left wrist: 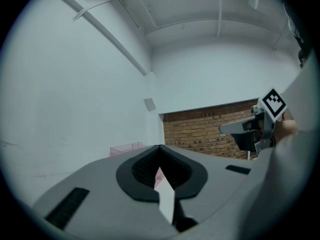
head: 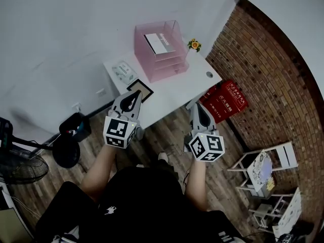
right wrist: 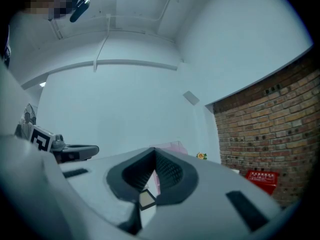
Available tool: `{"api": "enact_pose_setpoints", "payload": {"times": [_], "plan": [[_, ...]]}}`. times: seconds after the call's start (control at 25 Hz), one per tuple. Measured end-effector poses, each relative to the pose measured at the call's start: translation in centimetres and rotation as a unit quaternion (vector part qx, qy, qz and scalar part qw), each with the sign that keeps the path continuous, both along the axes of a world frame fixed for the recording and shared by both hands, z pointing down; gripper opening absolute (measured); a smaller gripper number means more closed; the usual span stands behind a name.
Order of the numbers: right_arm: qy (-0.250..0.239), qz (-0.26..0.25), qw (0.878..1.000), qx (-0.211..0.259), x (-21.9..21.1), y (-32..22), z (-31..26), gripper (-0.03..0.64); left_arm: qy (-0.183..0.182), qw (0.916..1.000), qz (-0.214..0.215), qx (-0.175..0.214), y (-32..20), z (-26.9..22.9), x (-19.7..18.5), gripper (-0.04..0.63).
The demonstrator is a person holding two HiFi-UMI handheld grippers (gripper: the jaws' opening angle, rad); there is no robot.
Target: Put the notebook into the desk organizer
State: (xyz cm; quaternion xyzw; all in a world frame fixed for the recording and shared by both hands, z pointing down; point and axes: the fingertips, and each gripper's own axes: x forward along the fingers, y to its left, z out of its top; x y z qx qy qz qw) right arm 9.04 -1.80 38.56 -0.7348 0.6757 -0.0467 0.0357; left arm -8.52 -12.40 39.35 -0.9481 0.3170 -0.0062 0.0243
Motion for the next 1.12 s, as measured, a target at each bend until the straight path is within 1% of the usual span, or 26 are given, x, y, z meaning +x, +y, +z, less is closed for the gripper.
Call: {"api": "enact_pose_setpoints", "payload": {"times": [0.16,0.44,0.8,1.12], "plan": [[0.008,0.003,1.0,-0.002,-0.6,0.0,-0.1,0.002,0.0,1.0,0.002,-0.002,-0.1,0.2,-0.5,0.002],[0.009,0.007,1.0,-0.003,-0.6,0.5,0.0,0.002,0.002,1.0,0.007,-0.003,0.3,0.5,-0.4,0.002],[0.009,0.002,1.0,-0.007,-0.6,0.1,0.2,0.002,0.001,1.0,0.003,-0.007,0.1,0.7,-0.4,0.002],[0.01,0.003,1.0,-0.009,0.5,-0.5,0.4,0.002,0.002,1.0,0.002,-0.008,-0.4,1.0,0.7,0.002]]}}
